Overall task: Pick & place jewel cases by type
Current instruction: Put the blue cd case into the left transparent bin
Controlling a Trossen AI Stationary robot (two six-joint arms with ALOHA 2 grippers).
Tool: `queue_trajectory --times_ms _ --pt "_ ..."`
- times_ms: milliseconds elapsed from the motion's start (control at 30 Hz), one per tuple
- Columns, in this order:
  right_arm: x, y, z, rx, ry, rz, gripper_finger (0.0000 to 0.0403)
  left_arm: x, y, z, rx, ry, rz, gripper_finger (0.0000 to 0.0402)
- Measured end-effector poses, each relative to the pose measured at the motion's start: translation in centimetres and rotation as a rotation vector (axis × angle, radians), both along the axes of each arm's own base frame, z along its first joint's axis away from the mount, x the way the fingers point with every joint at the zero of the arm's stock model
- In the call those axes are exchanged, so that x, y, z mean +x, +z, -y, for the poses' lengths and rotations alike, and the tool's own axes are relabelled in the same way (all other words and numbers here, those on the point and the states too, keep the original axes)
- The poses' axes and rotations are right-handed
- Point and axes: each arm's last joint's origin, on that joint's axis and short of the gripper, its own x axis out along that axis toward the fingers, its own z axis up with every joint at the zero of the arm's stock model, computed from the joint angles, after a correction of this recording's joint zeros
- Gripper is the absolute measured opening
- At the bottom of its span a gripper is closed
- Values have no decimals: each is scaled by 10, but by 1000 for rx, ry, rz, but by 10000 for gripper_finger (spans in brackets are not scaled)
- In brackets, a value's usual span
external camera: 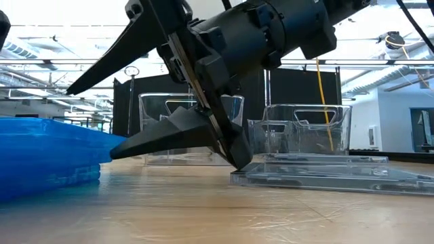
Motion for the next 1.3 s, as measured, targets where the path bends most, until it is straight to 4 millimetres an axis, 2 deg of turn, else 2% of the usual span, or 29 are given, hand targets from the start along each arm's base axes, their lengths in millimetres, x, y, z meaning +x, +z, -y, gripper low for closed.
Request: queue_trajectory --times_ms 200,767,1067,1300 --pt "0 0 0 -10 8 2 235 -2 -9 -6 13 19 -12 30" --pt "0 -1 0 -62 43 26 227 20 -18 -24 -13 37 37 30" --pt "-2 4 -2 -133 98 52 146 24 -15 -18 -54 -21 87 30" --pt "-6 24 -10 -226 177 140 78 25 -14 -17 -58 -16 105 30"
